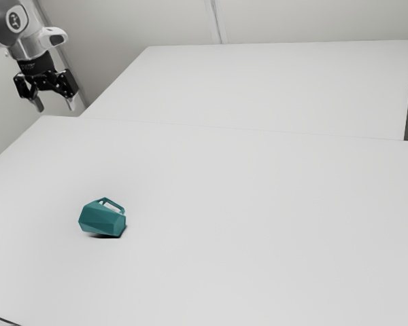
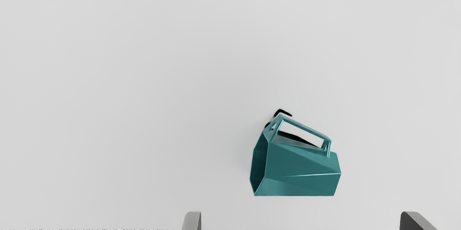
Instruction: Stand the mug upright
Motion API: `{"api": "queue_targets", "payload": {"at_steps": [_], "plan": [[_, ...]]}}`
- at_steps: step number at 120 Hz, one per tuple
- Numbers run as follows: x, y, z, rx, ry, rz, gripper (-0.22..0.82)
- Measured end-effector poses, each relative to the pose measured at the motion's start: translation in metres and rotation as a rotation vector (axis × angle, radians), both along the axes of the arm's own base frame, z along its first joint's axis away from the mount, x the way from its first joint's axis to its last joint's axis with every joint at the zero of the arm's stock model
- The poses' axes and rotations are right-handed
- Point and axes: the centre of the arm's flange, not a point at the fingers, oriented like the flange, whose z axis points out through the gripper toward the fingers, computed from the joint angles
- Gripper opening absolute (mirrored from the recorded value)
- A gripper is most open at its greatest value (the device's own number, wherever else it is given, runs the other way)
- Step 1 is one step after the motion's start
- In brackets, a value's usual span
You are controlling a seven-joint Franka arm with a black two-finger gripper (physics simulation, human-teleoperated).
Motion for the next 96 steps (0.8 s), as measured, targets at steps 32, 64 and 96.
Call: {"api": "queue_targets", "payload": {"at_steps": [32, 64, 96], "plan": [[-0.008, 0.039, -0.040, -0.140, 0.014, 0.061, 0.60], [-0.074, 0.109, -0.171, -0.545, 0.022, 0.250, 0.60], [-0.104, 0.106, -0.267, -0.752, -0.046, 0.136, 0.60]]}}
